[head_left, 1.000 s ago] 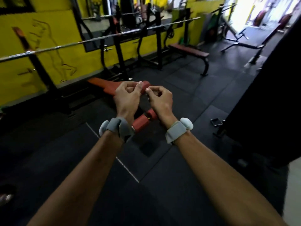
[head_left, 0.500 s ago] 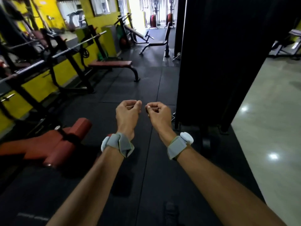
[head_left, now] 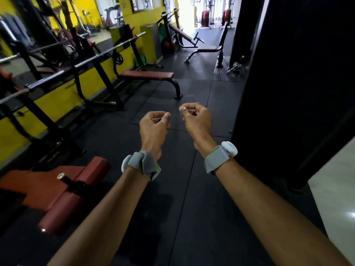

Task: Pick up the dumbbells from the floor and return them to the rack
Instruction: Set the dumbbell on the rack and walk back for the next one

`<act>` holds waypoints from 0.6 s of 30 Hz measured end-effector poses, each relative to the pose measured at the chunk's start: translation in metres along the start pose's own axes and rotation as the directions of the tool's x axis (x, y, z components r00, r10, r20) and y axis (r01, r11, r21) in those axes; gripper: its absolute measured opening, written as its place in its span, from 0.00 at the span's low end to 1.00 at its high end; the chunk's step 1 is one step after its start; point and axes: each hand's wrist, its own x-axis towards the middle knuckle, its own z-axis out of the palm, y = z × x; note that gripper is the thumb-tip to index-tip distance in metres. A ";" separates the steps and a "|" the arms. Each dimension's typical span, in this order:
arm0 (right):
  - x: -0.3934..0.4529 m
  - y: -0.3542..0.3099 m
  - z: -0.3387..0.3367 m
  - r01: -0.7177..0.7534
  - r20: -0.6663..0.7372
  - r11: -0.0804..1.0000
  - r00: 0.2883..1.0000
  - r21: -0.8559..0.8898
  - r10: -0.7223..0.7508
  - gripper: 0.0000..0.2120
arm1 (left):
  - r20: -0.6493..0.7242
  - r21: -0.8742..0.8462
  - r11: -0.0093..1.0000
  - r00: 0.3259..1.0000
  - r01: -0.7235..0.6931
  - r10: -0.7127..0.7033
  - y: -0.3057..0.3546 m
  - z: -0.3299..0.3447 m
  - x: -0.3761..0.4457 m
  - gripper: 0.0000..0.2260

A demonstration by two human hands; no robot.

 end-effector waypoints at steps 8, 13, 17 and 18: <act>0.157 0.048 0.080 0.013 0.028 0.998 1.000 -0.066 -0.011 0.03 | 0.011 0.015 0.999 0.999 -0.038 0.038 -0.025 0.013 0.187 0.07; 0.289 0.056 0.161 0.026 -0.052 0.999 0.998 -0.025 -0.027 0.03 | 0.019 -0.146 0.989 1.000 0.014 -0.011 -0.025 0.059 0.344 0.05; 0.380 0.067 0.195 -0.012 -0.122 1.000 0.992 -0.024 0.009 0.03 | 0.080 -0.238 0.970 0.996 0.058 -0.040 -0.016 0.102 0.445 0.05; 0.399 0.073 0.199 -0.029 -0.144 0.999 0.989 -0.032 0.024 0.04 | 0.097 -0.236 0.970 0.994 0.068 -0.046 -0.017 0.112 0.465 0.06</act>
